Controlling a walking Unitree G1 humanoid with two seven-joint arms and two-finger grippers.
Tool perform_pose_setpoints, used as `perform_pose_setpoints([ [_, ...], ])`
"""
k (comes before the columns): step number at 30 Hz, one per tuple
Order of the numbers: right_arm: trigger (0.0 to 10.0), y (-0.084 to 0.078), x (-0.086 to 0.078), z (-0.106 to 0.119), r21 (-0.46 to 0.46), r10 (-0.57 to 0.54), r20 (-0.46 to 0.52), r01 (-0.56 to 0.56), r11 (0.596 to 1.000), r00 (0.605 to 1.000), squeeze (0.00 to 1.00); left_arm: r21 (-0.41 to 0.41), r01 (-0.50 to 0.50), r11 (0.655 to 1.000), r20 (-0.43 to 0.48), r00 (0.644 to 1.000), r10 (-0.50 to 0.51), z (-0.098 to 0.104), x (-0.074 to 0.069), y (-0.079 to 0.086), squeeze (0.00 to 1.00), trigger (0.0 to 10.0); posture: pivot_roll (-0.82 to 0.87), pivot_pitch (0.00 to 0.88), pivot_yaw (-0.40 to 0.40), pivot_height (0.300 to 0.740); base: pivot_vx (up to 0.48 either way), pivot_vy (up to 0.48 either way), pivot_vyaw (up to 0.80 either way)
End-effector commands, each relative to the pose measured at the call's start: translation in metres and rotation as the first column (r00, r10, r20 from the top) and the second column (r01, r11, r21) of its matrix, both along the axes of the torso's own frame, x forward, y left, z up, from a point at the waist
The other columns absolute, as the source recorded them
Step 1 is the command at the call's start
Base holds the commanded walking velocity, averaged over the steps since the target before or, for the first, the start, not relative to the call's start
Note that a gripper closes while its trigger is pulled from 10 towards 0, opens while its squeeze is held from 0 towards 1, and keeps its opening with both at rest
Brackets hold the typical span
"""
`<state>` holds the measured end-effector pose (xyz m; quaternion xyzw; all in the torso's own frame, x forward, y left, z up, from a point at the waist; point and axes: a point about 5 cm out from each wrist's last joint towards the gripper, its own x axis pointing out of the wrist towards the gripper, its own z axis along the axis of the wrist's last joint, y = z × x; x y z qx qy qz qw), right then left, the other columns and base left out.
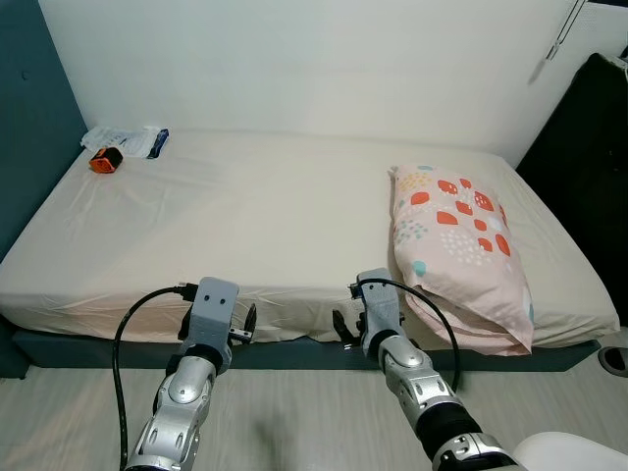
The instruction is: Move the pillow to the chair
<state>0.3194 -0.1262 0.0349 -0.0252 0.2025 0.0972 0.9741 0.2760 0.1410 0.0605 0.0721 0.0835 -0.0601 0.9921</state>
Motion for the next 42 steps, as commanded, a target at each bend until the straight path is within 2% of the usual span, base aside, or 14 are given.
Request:
perform_pose_setpoints([
  [1, 10.0, -0.001, 0.002, 0.004, 0.010, -0.009, 0.021, 0.009, 1.000, 1.000, 0.00, 0.003, -0.002, 1.000, -0.020, 1.000, 0.002, -0.005, -0.002, -0.001, 0.00, 10.0, 0.07, 0.000, -0.083, 0.717, 0.000, 0.000, 0.00],
  [14, 10.0, 0.002, 0.005, 0.004, -0.053, 0.000, 0.031, 0.002, 0.999, 1.000, 0.00, 0.018, -0.033, 0.999, -0.035, 0.999, 0.033, -0.009, 0.004, 0.005, 0.00, 10.0, 0.08, 0.000, -0.085, 0.717, 0.000, 0.000, 0.00],
  [19, 10.0, -0.001, 0.007, 0.007, -0.048, -0.025, 0.053, 0.027, 0.998, 0.998, 0.00, 0.031, -0.029, 0.999, -0.037, 0.999, 0.030, -0.012, 0.003, 0.006, 0.00, 10.0, 0.07, 0.000, -0.082, 0.717, 0.000, 0.000, 0.00],
  [21, 10.0, -0.004, 0.009, 0.012, -0.036, -0.051, 0.088, 0.054, 0.998, 0.995, 0.00, 0.010, -0.029, 1.000, -0.043, 0.999, 0.029, -0.014, 0.002, 0.007, 0.00, 10.0, 0.08, 0.000, -0.082, 0.717, 0.000, 0.000, 0.00],
  [23, 10.0, -0.013, 0.009, 0.012, -0.079, -0.067, 0.122, 0.077, 0.994, 0.990, 0.00, 0.000, -0.011, 1.000, -0.040, 0.999, 0.011, -0.015, 0.001, 0.006, 0.00, 10.0, 0.08, 0.000, -0.082, 0.717, 0.000, 0.000, 0.00],
  [28, 10.0, -0.026, 0.008, 0.013, -0.087, -0.101, 0.143, 0.115, 0.990, 0.984, 0.00, -0.024, 0.018, 1.000, -0.023, 1.000, -0.018, -0.014, -0.002, 0.003, 0.00, 10.0, 0.07, 0.000, -0.078, 0.717, 0.000, 0.000, 0.00],
  [33, 10.0, -0.027, -0.002, 0.000, -0.122, -0.062, 0.090, 0.073, 0.990, 0.994, 0.00, -0.027, 0.053, 0.998, -0.008, 0.999, -0.053, -0.013, -0.006, -0.002, 0.00, 10.0, 0.07, 0.000, -0.080, 0.717, 0.000, 0.000, 0.00],
  [42, 10.0, -0.028, -0.012, -0.008, -0.121, -0.034, 0.072, 0.043, 0.992, 0.997, 0.00, -0.033, 0.043, 0.999, 0.008, 0.999, -0.042, -0.014, -0.012, -0.004, 0.00, 10.0, 0.07, 0.000, -0.082, 0.717, 0.000, 0.000, 0.00],
])
